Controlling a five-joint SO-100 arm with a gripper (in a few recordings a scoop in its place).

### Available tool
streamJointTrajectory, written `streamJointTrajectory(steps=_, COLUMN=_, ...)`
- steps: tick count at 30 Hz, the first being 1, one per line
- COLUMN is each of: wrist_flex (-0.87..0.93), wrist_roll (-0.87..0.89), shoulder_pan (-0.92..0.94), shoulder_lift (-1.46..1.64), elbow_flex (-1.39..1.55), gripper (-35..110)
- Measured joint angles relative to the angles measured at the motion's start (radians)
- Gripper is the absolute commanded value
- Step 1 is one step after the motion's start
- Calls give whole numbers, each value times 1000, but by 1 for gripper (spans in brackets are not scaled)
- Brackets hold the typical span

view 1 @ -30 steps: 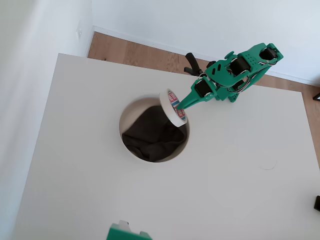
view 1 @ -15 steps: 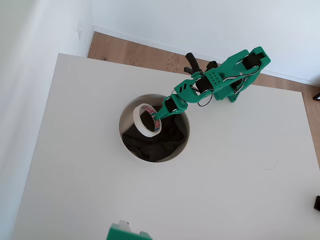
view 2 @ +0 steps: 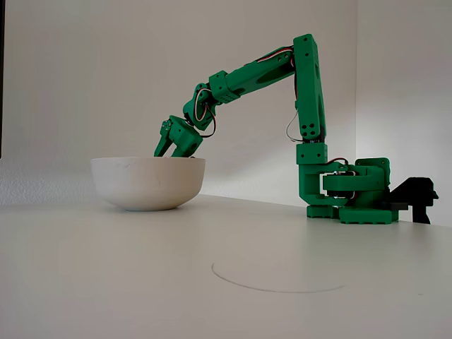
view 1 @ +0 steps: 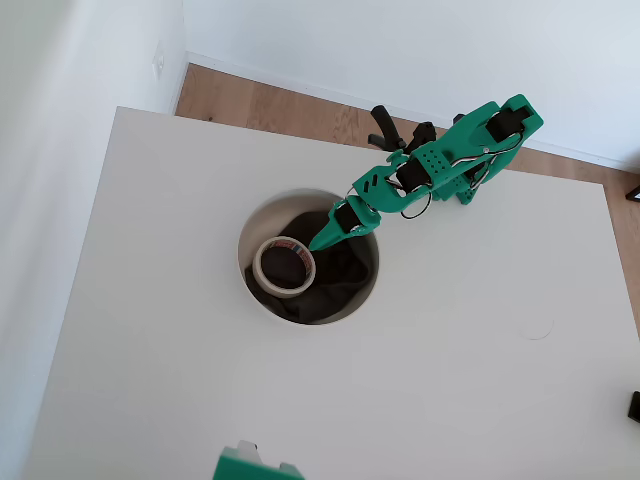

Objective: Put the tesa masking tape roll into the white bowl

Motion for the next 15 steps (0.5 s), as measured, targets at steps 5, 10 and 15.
streamJointTrajectory(steps=5, wrist_flex=40, wrist_roll=51, shoulder_pan=9, shoulder_lift=2, elbow_flex=-84, gripper=-8)
streamJointTrajectory(steps=10, wrist_flex=140, wrist_roll=120, shoulder_pan=9, shoulder_lift=23, elbow_flex=-206, gripper=-8)
streamJointTrajectory(steps=15, wrist_flex=256, wrist_roll=130, shoulder_pan=-72, shoulder_lift=138, elbow_flex=-238, gripper=-8)
